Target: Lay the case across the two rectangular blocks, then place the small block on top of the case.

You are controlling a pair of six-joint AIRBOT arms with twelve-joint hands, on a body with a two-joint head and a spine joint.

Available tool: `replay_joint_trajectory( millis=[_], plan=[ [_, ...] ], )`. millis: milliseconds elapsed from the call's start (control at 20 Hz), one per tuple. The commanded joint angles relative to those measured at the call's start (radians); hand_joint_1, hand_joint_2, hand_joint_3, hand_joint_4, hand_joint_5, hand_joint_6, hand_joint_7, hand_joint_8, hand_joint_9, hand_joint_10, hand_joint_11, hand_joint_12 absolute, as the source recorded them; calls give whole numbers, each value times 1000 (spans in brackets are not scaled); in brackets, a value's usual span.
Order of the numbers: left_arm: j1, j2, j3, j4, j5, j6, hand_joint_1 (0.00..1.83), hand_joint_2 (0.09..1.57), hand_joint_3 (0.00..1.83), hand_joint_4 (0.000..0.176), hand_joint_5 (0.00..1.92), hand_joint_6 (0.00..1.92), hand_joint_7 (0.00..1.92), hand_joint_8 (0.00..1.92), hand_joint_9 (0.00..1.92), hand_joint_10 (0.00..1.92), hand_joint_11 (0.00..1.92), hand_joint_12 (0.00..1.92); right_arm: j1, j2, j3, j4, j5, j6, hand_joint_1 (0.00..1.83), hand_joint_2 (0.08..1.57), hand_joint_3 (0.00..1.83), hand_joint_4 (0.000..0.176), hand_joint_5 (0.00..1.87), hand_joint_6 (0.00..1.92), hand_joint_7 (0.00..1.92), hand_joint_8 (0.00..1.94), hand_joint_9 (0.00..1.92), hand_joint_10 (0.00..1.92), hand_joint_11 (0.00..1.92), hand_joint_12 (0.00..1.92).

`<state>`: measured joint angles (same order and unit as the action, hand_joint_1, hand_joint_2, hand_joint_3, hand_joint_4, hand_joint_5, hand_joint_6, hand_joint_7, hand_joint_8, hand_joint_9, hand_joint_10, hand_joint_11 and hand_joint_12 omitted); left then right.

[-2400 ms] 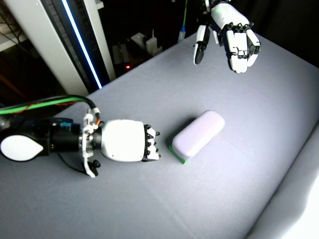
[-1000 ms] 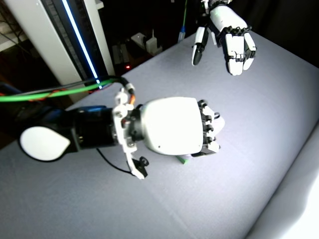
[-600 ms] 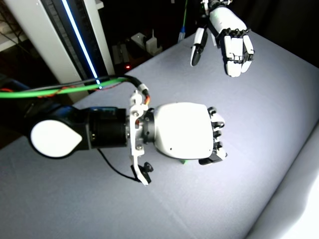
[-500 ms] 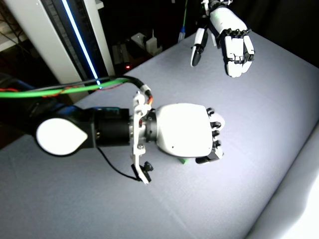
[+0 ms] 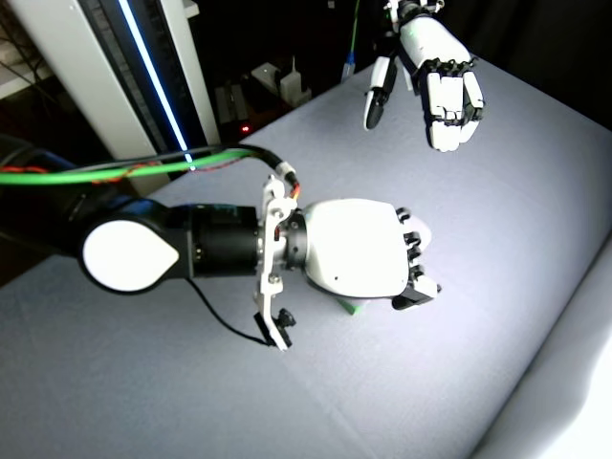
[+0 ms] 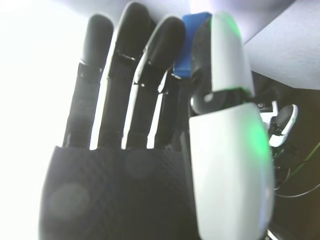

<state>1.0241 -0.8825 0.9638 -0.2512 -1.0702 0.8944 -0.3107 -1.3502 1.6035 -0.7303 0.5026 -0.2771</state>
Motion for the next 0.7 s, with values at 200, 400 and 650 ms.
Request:
replay_joint_trajectory(
  millis=[200,400,650],
  plan=[
    [-13,-4,8,7,-120,-6,859,859,2,0,464,2,574,2,614,5,192,991,9,5,0,27,75,0,1241,1110,0,0,1075,935,895,1015,768,716,463,1436],
    [-13,-6,9,7,-120,-8,881,849,0,0,463,0,576,2,620,5,200,985,9,5,-3,21,73,0,1172,1094,0,0,1015,914,828,357,732,492,416,1270],
    [-13,-6,8,7,-120,-9,869,856,1,0,459,0,570,0,617,0,166,1019,9,5,-9,13,65,0,1148,1112,0,0,970,984,843,52,693,568,475,1341]
  ],
)
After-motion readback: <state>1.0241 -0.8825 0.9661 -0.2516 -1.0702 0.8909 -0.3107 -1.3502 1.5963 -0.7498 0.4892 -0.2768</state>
